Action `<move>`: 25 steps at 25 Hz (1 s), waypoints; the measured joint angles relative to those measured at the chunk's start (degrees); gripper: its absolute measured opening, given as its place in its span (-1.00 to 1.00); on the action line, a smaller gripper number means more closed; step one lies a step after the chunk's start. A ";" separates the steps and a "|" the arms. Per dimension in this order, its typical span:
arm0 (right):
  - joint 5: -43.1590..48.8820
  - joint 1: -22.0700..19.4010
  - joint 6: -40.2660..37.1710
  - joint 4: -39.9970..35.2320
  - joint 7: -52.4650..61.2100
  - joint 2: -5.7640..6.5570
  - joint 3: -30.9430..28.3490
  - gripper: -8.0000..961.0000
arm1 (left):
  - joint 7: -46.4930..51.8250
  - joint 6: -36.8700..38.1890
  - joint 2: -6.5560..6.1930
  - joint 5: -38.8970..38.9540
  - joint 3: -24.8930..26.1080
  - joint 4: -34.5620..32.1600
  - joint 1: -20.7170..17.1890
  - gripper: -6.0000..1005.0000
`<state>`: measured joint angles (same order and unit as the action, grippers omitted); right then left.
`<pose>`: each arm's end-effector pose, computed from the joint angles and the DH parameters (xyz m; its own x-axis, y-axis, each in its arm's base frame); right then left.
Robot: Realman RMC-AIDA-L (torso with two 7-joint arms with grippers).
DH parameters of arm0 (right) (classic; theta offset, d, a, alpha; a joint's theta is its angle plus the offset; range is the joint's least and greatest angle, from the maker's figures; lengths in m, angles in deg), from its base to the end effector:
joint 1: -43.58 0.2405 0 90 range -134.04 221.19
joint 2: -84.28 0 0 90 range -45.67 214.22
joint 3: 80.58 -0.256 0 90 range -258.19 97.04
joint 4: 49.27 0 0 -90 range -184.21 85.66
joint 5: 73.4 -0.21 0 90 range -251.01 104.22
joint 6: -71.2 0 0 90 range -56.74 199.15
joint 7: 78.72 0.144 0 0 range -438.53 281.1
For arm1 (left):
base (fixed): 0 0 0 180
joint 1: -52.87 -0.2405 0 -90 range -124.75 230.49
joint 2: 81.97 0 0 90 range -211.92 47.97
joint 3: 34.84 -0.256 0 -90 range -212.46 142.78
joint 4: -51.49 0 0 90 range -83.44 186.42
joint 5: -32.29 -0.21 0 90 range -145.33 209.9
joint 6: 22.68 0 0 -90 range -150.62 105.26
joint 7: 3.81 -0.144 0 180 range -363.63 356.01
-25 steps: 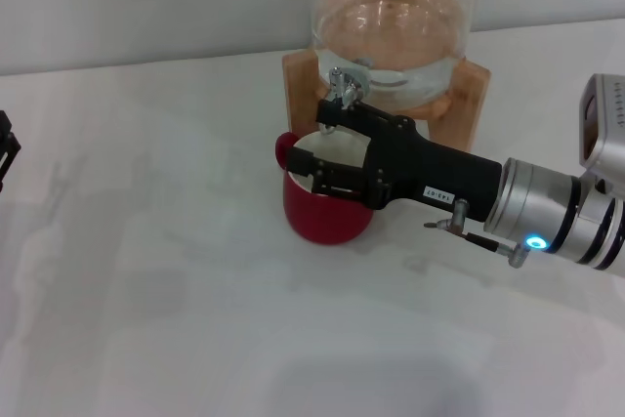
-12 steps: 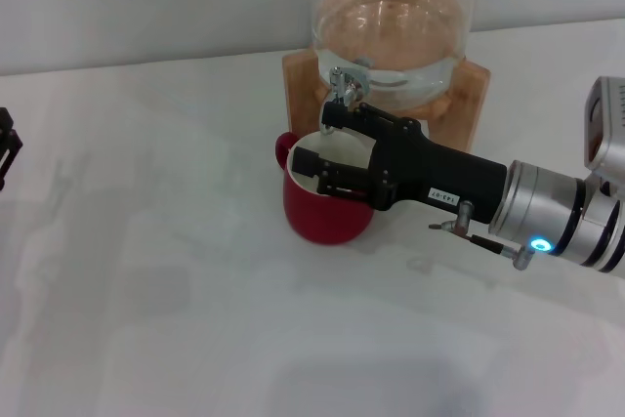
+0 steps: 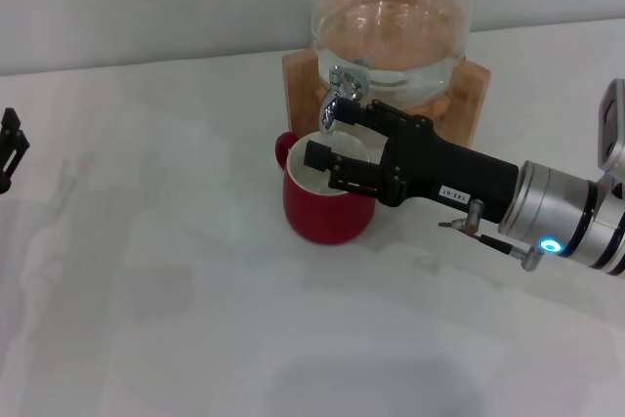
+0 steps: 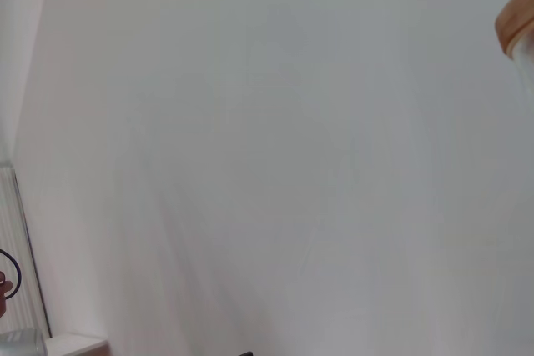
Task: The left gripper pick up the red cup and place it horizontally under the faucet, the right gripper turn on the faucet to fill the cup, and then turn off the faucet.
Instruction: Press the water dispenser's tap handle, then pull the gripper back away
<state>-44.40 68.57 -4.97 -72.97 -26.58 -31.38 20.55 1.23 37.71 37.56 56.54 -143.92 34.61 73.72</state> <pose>0.2282 0.3195 -0.0425 0.5376 -0.1286 -0.8333 -0.5102 -0.8365 -0.2000 -0.3234 0.3342 -0.0139 0.7511 -0.0423 0.6588 0.6476 -0.1463 -0.7478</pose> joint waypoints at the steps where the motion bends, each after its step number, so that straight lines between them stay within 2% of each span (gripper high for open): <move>1: -0.01 -0.01 0.00 0.00 -0.02 0.00 -0.02 0.81 | -0.01 -0.02 0.00 0.00 0.00 0.00 0.02 0.76; 25: -0.11 -1.08 -0.02 0.03 -0.62 0.08 -1.70 0.81 | -0.12 -0.20 0.00 0.01 -0.17 0.00 0.16 0.76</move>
<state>-44.51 67.49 -4.99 -72.95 -27.20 -31.30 18.85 1.11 37.52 37.56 56.55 -144.09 34.62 73.88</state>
